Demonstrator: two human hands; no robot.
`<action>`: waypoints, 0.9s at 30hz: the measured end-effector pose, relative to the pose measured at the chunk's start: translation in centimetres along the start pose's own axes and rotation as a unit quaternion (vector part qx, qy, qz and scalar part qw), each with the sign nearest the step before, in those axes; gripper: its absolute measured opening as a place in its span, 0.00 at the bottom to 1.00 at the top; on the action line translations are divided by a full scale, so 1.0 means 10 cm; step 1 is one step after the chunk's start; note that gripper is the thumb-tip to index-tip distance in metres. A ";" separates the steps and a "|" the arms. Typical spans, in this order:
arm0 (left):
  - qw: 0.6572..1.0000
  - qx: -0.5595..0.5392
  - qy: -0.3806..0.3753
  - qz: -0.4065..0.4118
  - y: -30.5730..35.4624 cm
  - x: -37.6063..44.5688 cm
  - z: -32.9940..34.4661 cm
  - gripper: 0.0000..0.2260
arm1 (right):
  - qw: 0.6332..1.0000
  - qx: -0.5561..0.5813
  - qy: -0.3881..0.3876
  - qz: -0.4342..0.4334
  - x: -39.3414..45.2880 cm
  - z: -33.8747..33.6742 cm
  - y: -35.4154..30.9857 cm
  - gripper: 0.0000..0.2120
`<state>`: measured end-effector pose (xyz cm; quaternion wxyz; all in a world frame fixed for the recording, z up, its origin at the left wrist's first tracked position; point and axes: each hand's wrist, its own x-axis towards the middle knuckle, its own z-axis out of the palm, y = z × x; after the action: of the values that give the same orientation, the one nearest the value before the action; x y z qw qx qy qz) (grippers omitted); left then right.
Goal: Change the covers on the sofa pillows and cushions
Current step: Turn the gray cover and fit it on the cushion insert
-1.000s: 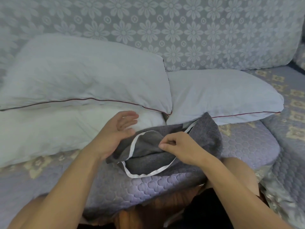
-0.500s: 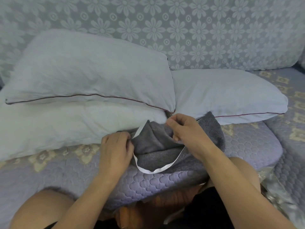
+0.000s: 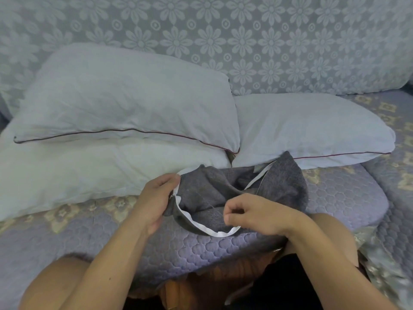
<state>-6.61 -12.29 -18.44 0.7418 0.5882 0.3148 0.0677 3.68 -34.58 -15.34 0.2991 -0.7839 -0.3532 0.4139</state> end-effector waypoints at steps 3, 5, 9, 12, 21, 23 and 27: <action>0.999 0.037 0.032 0.000 0.02 0.00 0.00 0.12 | 1.000 -0.007 0.021 -0.020 0.02 -0.03 0.00 0.05; 0.998 0.035 0.045 -0.003 0.04 0.00 -0.02 0.11 | 0.999 -0.024 -0.001 -0.029 0.03 -0.07 0.00 0.04; 0.993 -0.059 0.088 -0.045 0.09 -0.01 -0.05 0.11 | 0.997 -0.043 -0.040 -0.041 0.00 -0.14 0.04 0.02; 0.990 -0.079 0.113 -0.034 0.10 0.01 -0.08 0.10 | 0.997 -0.061 -0.053 -0.014 0.01 -0.18 0.13 0.05; 0.992 -0.006 0.118 0.041 -0.01 0.02 -0.11 0.12 | 0.985 -0.089 0.104 0.110 0.06 -0.37 0.46 0.07; 0.994 0.022 0.092 0.053 -0.06 0.01 -0.11 0.14 | 0.975 -0.052 0.203 0.080 0.13 -0.32 0.37 0.06; 0.995 0.049 0.048 0.073 -0.05 -0.03 -0.08 0.17 | 0.977 0.030 0.209 0.011 0.35 -0.05 0.12 0.05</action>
<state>-7.39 -11.94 -18.89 0.6894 0.6409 0.3096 0.1344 5.89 -32.52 -17.51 0.3851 -0.8477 -0.2616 0.2544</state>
